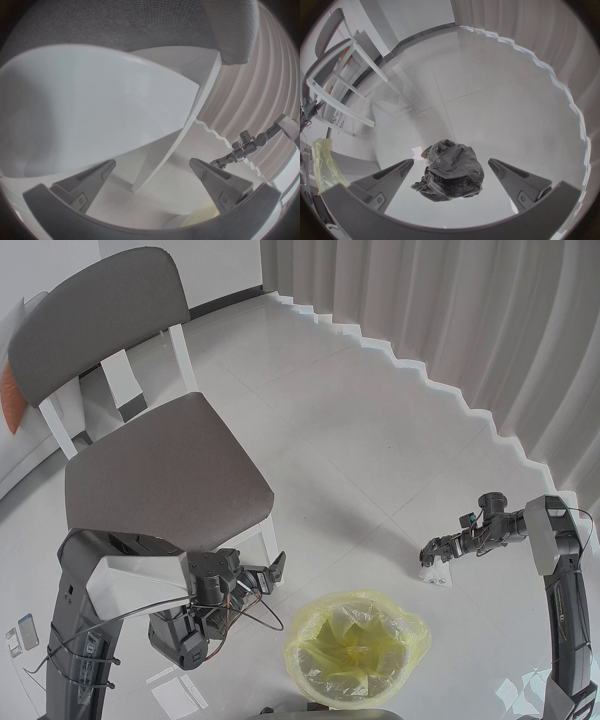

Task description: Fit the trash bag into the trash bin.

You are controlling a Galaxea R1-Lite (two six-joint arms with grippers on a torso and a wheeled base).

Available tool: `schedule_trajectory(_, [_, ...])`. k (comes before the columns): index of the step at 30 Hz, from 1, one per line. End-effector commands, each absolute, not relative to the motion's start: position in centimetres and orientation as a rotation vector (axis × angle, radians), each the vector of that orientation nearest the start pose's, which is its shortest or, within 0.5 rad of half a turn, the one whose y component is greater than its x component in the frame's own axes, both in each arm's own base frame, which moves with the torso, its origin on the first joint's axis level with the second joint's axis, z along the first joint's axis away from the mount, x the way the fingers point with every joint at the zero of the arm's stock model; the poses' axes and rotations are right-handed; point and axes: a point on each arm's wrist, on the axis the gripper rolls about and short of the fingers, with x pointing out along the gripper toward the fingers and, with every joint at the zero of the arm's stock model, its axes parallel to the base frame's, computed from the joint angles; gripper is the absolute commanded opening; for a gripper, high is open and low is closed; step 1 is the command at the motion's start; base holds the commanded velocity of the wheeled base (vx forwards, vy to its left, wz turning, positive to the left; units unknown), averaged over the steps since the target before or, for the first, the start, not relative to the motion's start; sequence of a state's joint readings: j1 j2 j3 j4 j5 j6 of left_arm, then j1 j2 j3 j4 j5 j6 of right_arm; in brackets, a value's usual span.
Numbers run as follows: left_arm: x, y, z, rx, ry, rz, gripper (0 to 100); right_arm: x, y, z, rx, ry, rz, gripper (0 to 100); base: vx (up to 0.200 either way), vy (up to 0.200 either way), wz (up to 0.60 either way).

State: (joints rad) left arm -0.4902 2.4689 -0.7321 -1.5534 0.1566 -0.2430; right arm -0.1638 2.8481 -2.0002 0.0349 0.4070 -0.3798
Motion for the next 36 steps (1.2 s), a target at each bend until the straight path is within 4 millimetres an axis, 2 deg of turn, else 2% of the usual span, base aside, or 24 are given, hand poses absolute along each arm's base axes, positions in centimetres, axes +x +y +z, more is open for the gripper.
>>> schedule_trajectory(1, [33.7, -17.6, -1.5, -0.187, 0.201, -0.314, 100, 51.6, -7.6, -8.5, -0.099, 0.807, 0.386, 100, 0.0, 0.0, 0.0])
schedule_trajectory(3, [33.8, -17.5, -1.5, -0.188, 0.2, -0.309, 100, 51.5, -7.7, -9.3, -0.093, 0.821, 0.385, 100, 0.0, 0.0, 0.0])
schedule_trajectory(4, [33.8, -17.4, -1.5, -0.188, 0.2, -0.307, 100, 51.4, -7.7, -9.4, -0.092, 0.826, 0.382, 0, 0.0, 0.0, 0.0])
schedule_trajectory(12, [33.9, -17.4, -1.4, -0.19, 0.196, -0.308, 100, 51.5, -8.0, -8.8, -0.093, 0.818, 0.377, 0, 0.0, 0.0, 0.0])
schedule_trajectory(15, [34.4, -17.6, -1.0, -0.198, 0.171, -0.31, 100, 51.8, -8.1, -6.2, -0.108, 0.775, 0.37, 0, 0.0, 0.0, 0.0])
schedule_trajectory(17, [34.5, -17.7, -0.8, -0.199, 0.162, -0.311, 100, 52.0, -8.1, -4.2, -0.12, 0.739, 0.366, 0, 0.0, 0.0, 0.0])
schedule_trajectory(19, [34.4, -17.6, -0.5, -0.198, 0.157, -0.313, 100, 52.3, -7.7, 0.6, -0.157, 0.645, 0.363, 0, 0.0, 0.0, 0.0])
schedule_trajectory(20, [34.4, -17.6, -0.5, -0.198, 0.157, -0.313, 100, 52.3, -7.7, 0.6, -0.157, 0.645, 0.363, 0, 0.0, 0.0, 0.0])
schedule_trajectory(21, [34.3, -17.6, -0.1, -0.193, 0.15, -0.322, 100, 52.2, -7.1, 4.9, -0.184, 0.562, 0.369, 0, 0.0, 0.0, 0.0])
schedule_trajectory(22, [34.1, -17.7, 0.2, -0.193, 0.149, -0.326, 100, 51.9, -6.6, 7.3, -0.197, 0.515, 0.38, 0, 0.0, 0.0, 0.0])
schedule_trajectory(23, [34.0, -17.6, 0.4, -0.187, 0.152, -0.327, 100, 51.5, -6.2, 9.1, -0.204, 0.489, 0.392, 0, 0.0, 0.0, 0.0])
schedule_trajectory(25, [33.4, -17.6, 0.7, -0.17, 0.165, -0.331, 100, 50.0, -5.5, 11.4, -0.209, 0.475, 0.403, 0, 0.0, 0.0, 0.0])
schedule_trajectory(27, [32.0, -17.4, 0.5, -0.122, 0.221, -0.339, 100, 47.6, -4.6, 14.6, -0.217, 0.456, 0.413, 0, 0.0, 0.0, 0.0])
schedule_trajectory(30, [31.3, -17.3, 0.1, -0.103, 0.254, -0.345, 100, 43.6, -3.3, 18.3, -0.226, 0.436, 0.431, 0, 0.0, 0.0, 0.0])
schedule_trajectory(31, [31.3, -17.3, 0.1, -0.104, 0.254, -0.345, 100, 43.0, -3.1, 18.8, -0.227, 0.433, 0.435, 0, 0.0, 0.0, 0.0])
schedule_trajectory(32, [31.4, -17.3, 0.1, -0.105, 0.253, -0.345, 100, 41.0, -1.9, 20.4, -0.233, 0.42, 0.455, 0, 0.0, 0.0, 0.0])
schedule_trajectory(36, [31.2, -17.5, 0.3, -0.103, 0.25, -0.352, 100, 36.9, 1.3, 22.9, -0.224, 0.381, 0.511, 0, 0.0, 0.0, 0.0])
